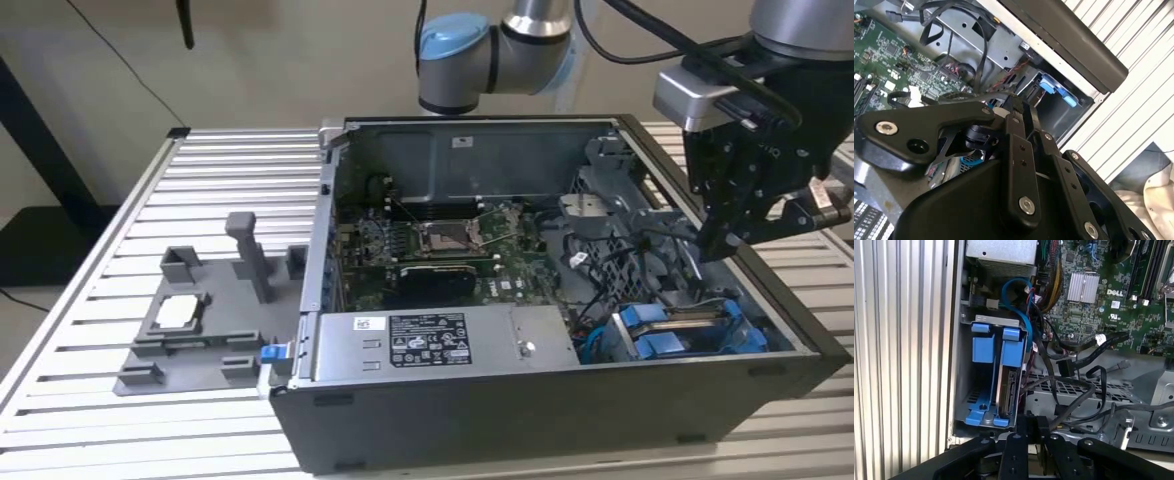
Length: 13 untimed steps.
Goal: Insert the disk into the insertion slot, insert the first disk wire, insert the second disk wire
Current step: 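Insert the first disk wire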
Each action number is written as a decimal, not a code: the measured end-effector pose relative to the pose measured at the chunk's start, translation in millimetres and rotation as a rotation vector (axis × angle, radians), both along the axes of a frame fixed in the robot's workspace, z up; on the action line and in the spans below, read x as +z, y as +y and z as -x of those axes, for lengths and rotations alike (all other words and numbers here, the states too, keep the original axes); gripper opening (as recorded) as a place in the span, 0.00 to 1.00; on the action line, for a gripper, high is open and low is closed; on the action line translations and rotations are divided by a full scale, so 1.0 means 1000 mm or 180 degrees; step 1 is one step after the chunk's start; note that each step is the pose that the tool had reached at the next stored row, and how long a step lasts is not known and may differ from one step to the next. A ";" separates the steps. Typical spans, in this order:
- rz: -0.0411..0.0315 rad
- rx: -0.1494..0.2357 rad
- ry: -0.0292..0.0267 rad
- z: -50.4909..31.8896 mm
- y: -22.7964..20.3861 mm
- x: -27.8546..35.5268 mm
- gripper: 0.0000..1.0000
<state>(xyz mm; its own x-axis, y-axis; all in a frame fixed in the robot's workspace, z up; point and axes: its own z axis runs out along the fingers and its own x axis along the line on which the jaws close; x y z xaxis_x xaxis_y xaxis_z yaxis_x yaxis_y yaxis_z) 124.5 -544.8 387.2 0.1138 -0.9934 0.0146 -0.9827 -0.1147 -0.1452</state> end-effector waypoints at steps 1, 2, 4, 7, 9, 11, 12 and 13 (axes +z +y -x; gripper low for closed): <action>0.0007 0.0000 0.0030 -0.0018 0.0000 0.0000 0.19; 0.0012 0.0000 0.0056 -0.0037 0.0000 -0.0002 0.19; 0.0017 0.0000 0.0087 -0.0075 -0.0003 -0.0009 0.19; 0.0021 -0.0008 0.0101 -0.0097 -0.0012 -0.0024 0.19; 0.0021 -0.0043 0.0102 -0.0096 -0.0018 -0.0034 0.19; 0.0021 -0.0098 0.0102 -0.0097 -0.0023 -0.0044 0.19; 0.0022 -0.0109 0.0107 -0.0097 -0.0029 -0.0044 0.19; 0.0024 -0.0114 0.0126 -0.0100 -0.0035 -0.0046 0.19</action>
